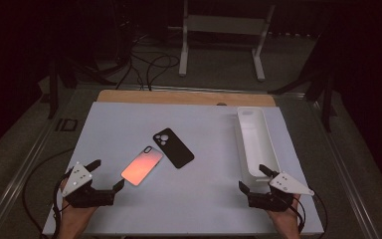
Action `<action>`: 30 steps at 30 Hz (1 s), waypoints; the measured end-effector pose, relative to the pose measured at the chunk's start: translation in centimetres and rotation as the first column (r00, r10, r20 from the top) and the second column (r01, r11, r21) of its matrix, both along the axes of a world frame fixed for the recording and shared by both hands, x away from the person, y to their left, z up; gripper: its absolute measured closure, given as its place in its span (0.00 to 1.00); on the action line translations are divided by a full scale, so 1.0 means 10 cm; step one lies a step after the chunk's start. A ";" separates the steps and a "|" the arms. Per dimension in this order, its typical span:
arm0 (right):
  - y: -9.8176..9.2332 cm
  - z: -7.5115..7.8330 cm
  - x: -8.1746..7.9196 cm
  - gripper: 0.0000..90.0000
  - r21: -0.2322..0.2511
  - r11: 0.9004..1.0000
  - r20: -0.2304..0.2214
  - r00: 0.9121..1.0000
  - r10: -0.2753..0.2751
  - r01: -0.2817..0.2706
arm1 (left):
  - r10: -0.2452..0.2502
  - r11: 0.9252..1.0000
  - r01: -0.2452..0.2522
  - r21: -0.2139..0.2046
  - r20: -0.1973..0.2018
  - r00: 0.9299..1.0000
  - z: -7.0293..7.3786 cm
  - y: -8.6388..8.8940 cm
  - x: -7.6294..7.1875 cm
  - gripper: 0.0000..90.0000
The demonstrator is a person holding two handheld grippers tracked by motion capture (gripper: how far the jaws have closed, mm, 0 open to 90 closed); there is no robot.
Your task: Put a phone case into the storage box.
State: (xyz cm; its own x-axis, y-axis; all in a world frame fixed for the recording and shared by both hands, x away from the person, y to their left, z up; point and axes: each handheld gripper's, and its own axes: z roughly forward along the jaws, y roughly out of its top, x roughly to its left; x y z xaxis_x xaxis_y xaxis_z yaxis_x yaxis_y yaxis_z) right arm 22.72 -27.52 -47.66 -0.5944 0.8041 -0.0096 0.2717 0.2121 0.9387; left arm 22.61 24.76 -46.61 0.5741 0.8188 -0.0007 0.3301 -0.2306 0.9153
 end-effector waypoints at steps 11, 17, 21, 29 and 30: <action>-0.01 0.01 0.00 0.09 0.008 1.000 0.006 1.000 -0.009 0.009 | 0.004 1.000 -0.004 0.006 -0.003 1.000 -0.01 0.00 -0.01 0.00; -0.03 0.01 0.01 0.09 0.015 1.000 0.006 1.000 -0.018 0.018 | 0.012 1.000 -0.012 0.006 -0.005 1.000 -0.01 0.00 0.00 0.00; -0.05 0.01 0.01 0.09 0.025 0.999 0.004 1.000 -0.021 0.021 | 0.011 1.000 -0.011 0.011 -0.006 1.000 -0.01 -0.01 -0.01 0.00; -0.03 0.01 0.02 0.09 0.026 0.999 -0.001 1.000 -0.020 0.020 | 0.018 1.000 -0.018 0.011 -0.006 1.000 -0.01 -0.01 -0.01 0.00; -0.03 0.00 0.02 0.09 0.024 1.000 -0.001 1.000 -0.018 0.018 | 0.018 1.000 -0.018 0.011 -0.006 1.000 -0.01 -0.01 -0.01 0.00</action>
